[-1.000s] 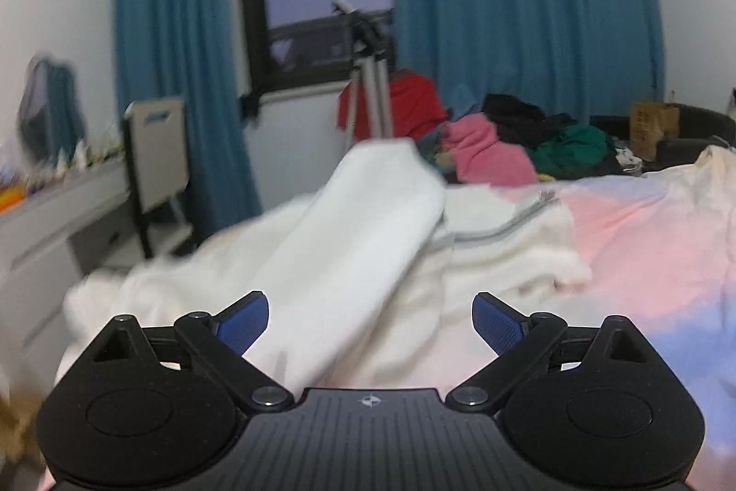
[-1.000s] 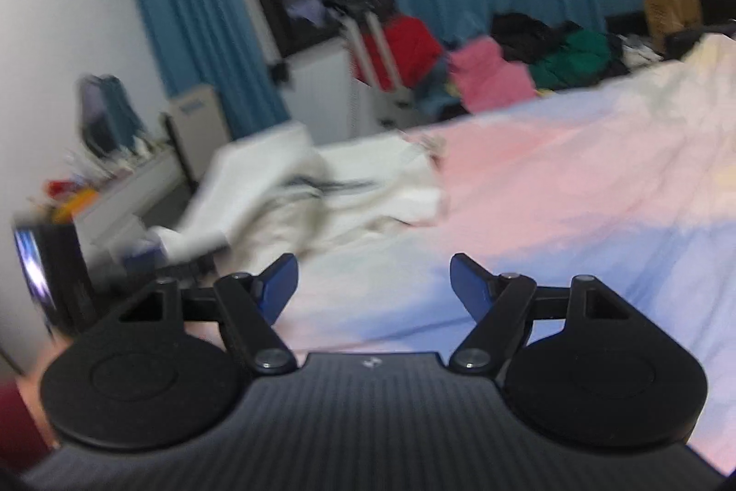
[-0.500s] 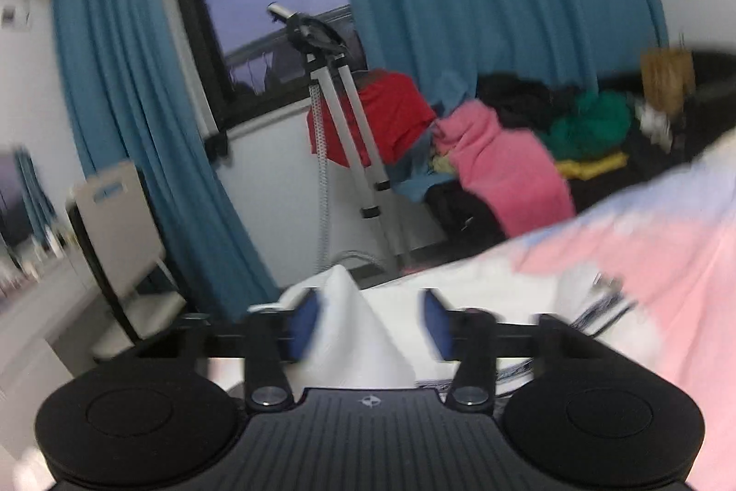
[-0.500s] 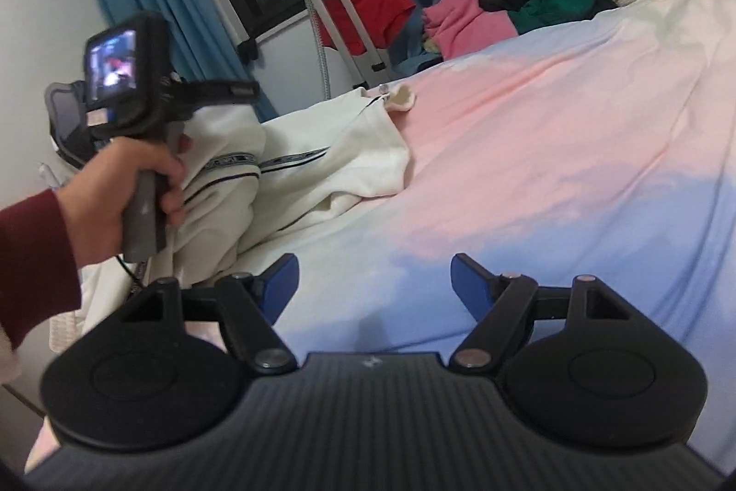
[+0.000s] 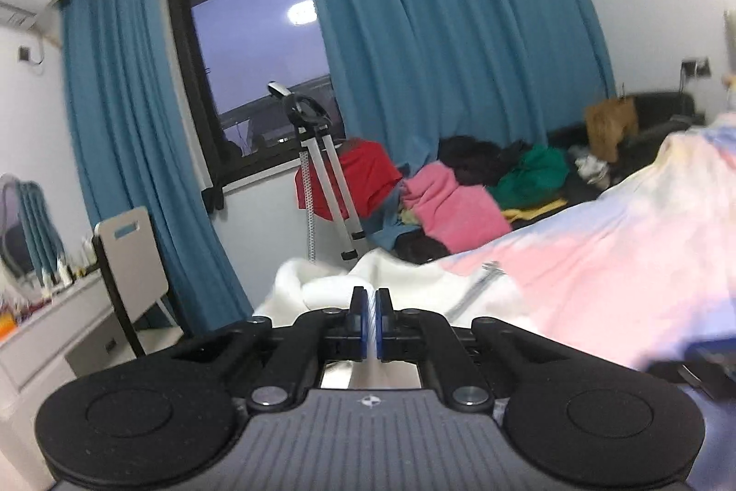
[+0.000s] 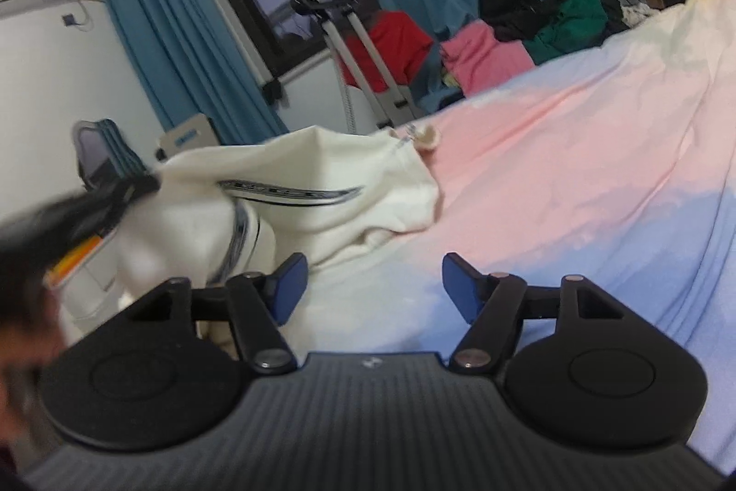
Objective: Fold clothes
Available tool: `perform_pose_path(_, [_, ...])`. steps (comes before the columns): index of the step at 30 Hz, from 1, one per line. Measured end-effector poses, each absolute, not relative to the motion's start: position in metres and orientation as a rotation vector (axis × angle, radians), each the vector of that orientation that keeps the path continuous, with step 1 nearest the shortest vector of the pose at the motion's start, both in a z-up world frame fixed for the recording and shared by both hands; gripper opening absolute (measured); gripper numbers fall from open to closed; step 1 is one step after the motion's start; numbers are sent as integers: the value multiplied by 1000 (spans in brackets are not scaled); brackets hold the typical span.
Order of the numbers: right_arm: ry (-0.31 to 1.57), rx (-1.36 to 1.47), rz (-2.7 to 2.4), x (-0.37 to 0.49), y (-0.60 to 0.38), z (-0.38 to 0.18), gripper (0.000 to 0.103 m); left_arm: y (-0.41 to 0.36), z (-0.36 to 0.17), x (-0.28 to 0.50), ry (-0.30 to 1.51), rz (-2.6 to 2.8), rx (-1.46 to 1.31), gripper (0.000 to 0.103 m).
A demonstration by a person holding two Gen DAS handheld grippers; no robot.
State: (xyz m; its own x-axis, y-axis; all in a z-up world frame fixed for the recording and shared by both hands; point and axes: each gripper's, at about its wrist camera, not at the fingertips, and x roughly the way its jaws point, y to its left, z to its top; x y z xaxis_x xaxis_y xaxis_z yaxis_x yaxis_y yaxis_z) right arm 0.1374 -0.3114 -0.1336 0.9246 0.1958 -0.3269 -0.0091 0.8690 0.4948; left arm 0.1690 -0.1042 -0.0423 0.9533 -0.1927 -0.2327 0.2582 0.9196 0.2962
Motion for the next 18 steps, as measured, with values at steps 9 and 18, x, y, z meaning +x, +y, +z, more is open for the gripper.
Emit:
perform_pose_path(9, [462,667,205,121,-311,-133,28,-48,-69,72,318,-208,112,3])
perform_pose_path(18, [542,888,170,176,-323,-126,32,1,-73,90,382,-211,-105,3])
